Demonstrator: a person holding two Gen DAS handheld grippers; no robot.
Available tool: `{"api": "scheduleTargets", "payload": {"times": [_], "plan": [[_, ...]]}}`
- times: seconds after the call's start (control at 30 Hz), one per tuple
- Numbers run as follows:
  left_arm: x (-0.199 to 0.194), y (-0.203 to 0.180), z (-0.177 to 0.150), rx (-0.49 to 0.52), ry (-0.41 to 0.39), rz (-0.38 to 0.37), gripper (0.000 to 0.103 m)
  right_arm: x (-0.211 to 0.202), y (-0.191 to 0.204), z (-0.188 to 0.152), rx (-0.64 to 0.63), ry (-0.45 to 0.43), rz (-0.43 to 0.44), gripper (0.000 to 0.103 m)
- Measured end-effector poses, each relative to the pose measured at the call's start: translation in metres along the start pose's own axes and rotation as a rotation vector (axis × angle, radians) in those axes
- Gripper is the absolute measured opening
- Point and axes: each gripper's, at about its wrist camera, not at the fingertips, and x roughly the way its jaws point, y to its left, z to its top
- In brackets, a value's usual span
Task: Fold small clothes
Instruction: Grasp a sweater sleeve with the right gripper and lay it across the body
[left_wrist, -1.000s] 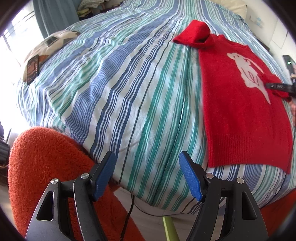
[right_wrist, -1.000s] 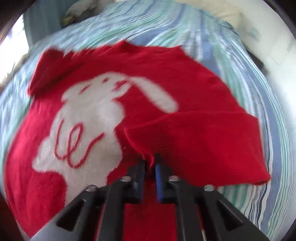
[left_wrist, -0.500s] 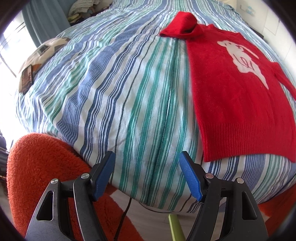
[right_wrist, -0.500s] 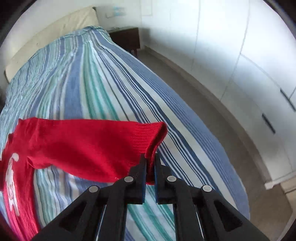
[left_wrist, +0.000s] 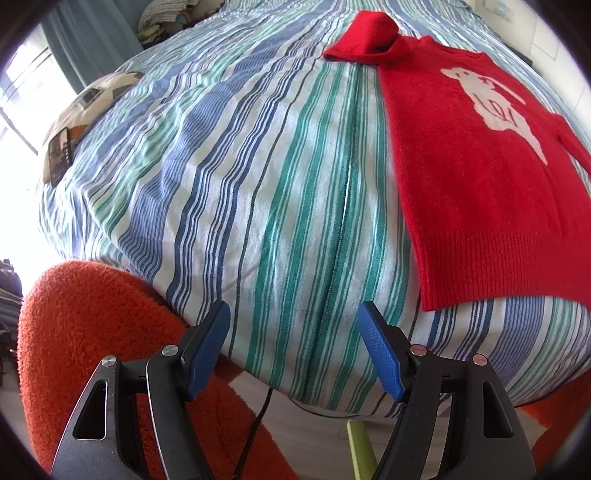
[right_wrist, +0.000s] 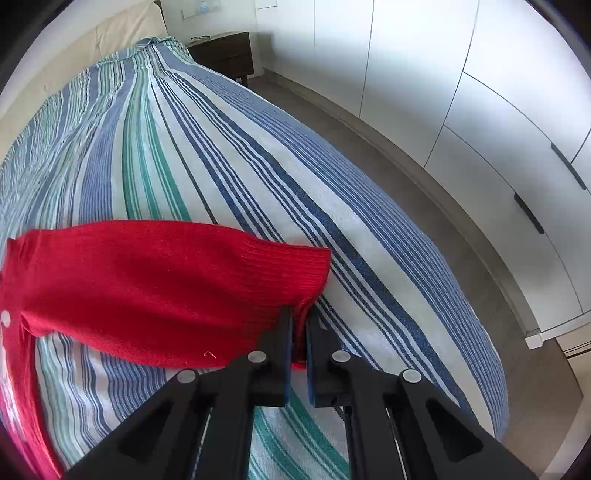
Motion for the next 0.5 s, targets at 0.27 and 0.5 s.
{"api": "scheduleTargets", "payload": {"times": [0.27,0.5], "plan": [[0.002,0.005,-0.001,-0.016,0.005,-0.017,0.074,0.004,0.002,0.0,-0.019,-0.017,0.007,0.005],[0.001,0.003,-0.001,-0.006,0.001,-0.026,0.074,-0.011,-0.011,-0.014,-0.022,-0.041,-0.002,0.022]]}}
